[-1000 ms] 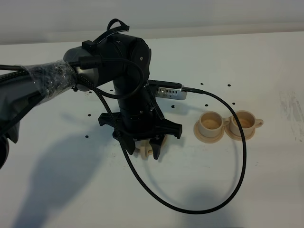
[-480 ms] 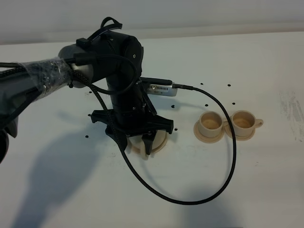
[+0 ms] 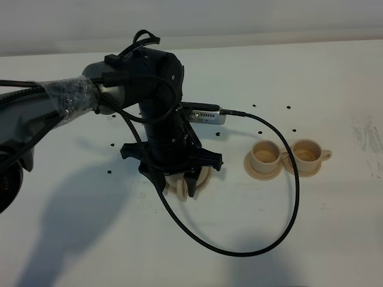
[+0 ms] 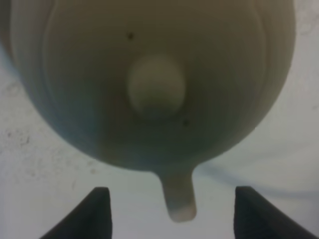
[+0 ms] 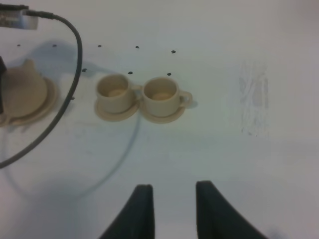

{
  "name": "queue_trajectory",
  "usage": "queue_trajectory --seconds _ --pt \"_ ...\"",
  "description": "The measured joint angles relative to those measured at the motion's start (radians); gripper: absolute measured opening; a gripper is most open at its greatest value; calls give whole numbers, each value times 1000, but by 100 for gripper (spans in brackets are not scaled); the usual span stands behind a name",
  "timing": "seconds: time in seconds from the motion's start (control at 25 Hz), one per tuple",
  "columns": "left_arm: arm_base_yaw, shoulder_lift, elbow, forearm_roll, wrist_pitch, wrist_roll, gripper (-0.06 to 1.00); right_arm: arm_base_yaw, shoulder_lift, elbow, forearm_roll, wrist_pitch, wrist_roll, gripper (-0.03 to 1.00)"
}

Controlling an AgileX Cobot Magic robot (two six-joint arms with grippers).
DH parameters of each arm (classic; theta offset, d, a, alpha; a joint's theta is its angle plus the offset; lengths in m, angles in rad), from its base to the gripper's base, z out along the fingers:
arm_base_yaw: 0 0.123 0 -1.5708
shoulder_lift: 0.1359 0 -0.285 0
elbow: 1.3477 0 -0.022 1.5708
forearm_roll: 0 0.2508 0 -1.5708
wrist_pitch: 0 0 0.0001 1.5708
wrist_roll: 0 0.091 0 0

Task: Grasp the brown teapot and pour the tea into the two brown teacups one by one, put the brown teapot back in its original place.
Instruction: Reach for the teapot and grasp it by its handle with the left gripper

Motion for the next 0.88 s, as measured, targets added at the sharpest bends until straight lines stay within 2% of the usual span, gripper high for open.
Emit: queue_trajectory --seconds 0.64,0.76,0.88 --pt "17 4 0 -7 -48 -16 50 0 0 0 0 0 0 20" --pt "17 4 0 -12 -55 -17 46 0 0 0 0 0 0 20" --pt "17 4 1 -14 -54 -19 37 0 0 0 0 0 0 20"
